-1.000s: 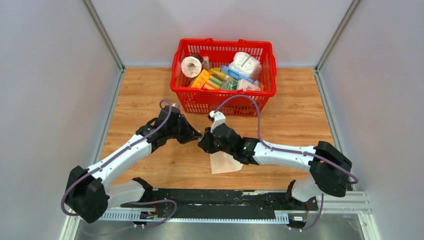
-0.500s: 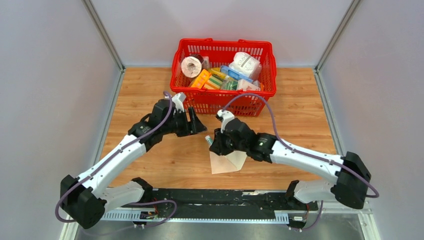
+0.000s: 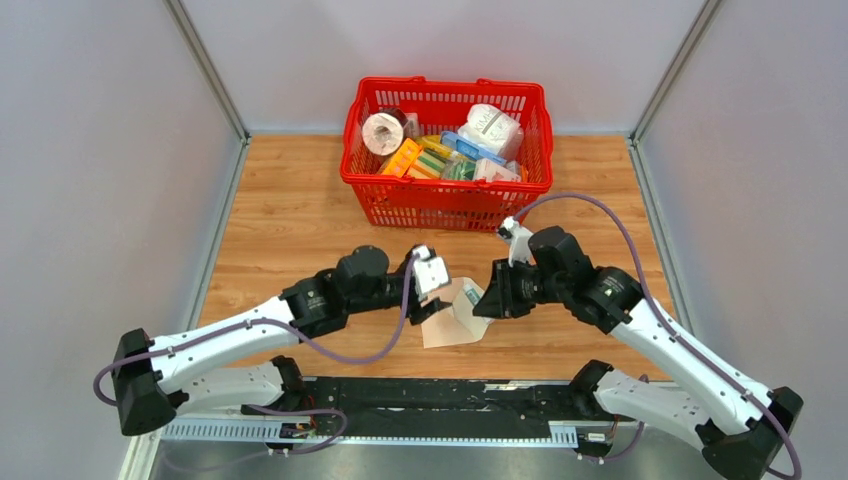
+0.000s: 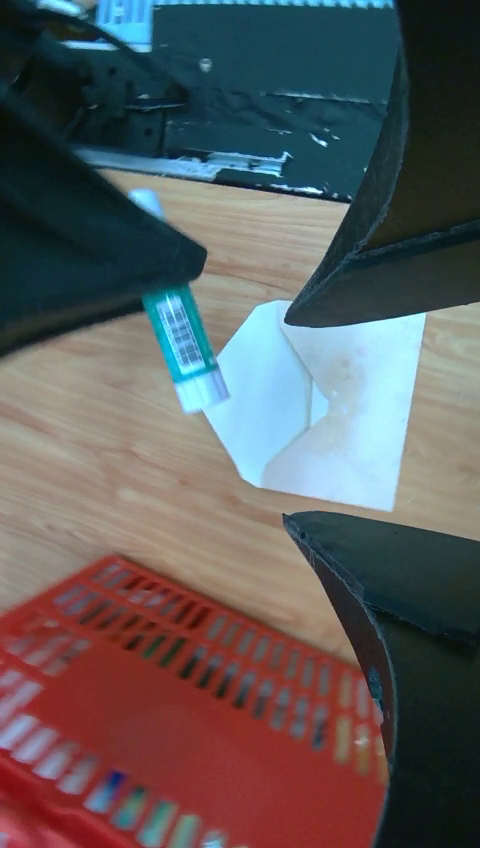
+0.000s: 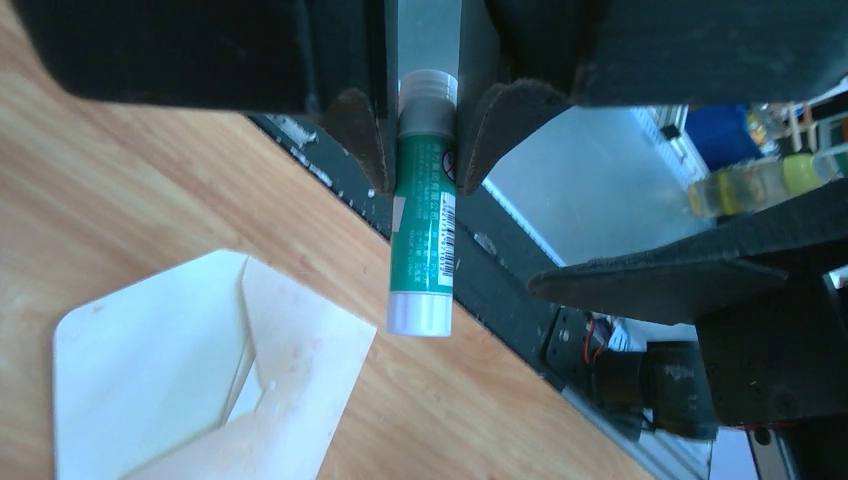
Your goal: Place the letter into the envelope and seal it
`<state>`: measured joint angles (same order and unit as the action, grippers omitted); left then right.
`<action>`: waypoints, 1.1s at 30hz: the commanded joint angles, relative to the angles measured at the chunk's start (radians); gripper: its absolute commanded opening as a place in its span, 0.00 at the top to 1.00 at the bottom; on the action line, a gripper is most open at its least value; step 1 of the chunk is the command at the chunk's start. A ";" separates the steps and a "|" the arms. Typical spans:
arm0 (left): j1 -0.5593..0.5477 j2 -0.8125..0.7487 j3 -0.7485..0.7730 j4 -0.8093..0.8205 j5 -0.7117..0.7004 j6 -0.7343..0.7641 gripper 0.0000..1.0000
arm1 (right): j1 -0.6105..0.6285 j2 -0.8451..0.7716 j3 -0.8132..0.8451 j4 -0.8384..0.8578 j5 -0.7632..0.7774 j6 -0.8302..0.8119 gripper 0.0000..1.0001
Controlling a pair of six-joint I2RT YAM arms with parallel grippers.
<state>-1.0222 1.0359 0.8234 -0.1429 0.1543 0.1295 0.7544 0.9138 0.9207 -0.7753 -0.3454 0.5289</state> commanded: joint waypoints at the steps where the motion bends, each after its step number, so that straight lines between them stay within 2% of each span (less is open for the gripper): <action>1: -0.122 -0.036 -0.024 0.148 -0.039 0.396 0.26 | -0.020 -0.035 -0.043 -0.088 -0.187 -0.007 1.00; 3: -0.203 -0.008 0.002 0.053 -0.105 0.484 0.27 | -0.024 -0.041 -0.057 -0.090 -0.222 0.006 1.00; 6: -0.320 0.018 -0.004 0.011 -0.257 0.634 0.27 | -0.026 -0.029 -0.057 -0.105 -0.236 0.006 1.00; 10: -0.395 0.021 -0.035 -0.011 -0.326 0.676 0.27 | -0.027 -0.001 -0.048 -0.127 -0.251 0.006 1.00; 20: -0.401 0.062 -0.081 0.048 -0.328 0.677 0.26 | -0.029 0.092 -0.011 -0.076 -0.300 0.033 1.00; 33: -0.375 0.072 -0.102 0.137 -0.217 0.550 0.26 | -0.027 0.165 0.013 -0.010 -0.328 0.071 1.00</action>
<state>-1.4155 1.1095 0.7303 -0.0830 -0.1318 0.7429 0.7296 1.0676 0.8913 -0.8436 -0.6266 0.5701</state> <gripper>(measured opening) 0.747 0.214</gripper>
